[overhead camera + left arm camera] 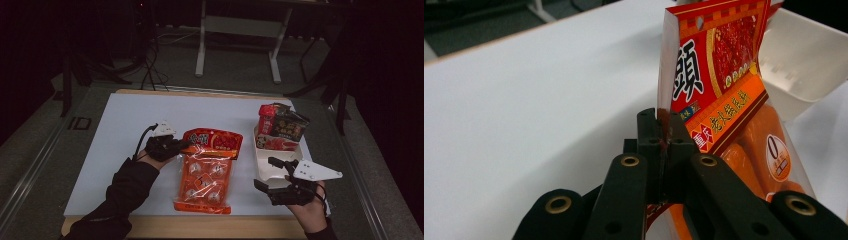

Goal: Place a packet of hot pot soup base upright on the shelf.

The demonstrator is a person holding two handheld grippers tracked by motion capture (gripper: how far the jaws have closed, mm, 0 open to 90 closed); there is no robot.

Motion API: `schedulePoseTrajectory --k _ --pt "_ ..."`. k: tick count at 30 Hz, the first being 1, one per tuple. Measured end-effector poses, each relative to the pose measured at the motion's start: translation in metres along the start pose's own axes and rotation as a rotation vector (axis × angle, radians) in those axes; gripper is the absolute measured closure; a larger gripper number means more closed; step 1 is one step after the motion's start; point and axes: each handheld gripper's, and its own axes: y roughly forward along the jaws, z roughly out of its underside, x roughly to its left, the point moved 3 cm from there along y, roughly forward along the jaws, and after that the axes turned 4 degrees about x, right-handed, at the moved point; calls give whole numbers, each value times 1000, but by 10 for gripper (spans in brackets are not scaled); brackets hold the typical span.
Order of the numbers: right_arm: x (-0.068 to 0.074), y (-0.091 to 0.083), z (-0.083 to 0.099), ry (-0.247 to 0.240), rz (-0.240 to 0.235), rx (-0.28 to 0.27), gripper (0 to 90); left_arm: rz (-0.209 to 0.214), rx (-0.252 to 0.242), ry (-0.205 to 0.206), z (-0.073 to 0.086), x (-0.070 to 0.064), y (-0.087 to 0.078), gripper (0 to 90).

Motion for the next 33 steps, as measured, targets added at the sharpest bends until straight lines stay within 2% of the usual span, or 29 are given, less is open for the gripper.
schedulePoseTrajectory --k 3,8,12,13,14,15,20,21,23,27,28,29,33 --pt "-1 -1 -1 -3 9 -6 138 0 -11 6 -1 -3 -2 895" --pt "-2 -2 -3 1 14 -15 139 24 -35 7 -5 -8 -7 896" --pt "-4 -1 -4 7 29 -14 138 51 -62 34 -11 -18 -16 896" --pt "-4 -1 -5 17 23 -17 134 51 -62 34 -11 -18 -16 896" --pt "-6 -1 -5 27 30 -21 131 62 -78 52 -13 -24 -20 896" --pt "-6 -1 -5 27 30 -21 131 62 -78 52 -13 -24 -20 896" --pt "-13 6 -7 73 32 -22 143 109 -124 99 -19 -43 -34 896" --pt "-15 7 -8 81 29 -26 143 109 -124 99 -19 -43 -34 896" --pt "-18 11 -8 94 20 -23 149 129 -135 125 -21 -52 -39 896" --pt "-20 21 -7 103 -11 -8 153 143 -145 136 -22 -58 -44 897" --pt "-20 23 -7 102 -17 -7 153 167 -160 128 -23 -62 -47 897" --pt "-18 29 -7 94 -51 -1 169 185 -173 126 -24 -64 -49 897" --pt "-15 38 -6 90 -118 -21 241 226 -214 140 -30 -74 -58 897"
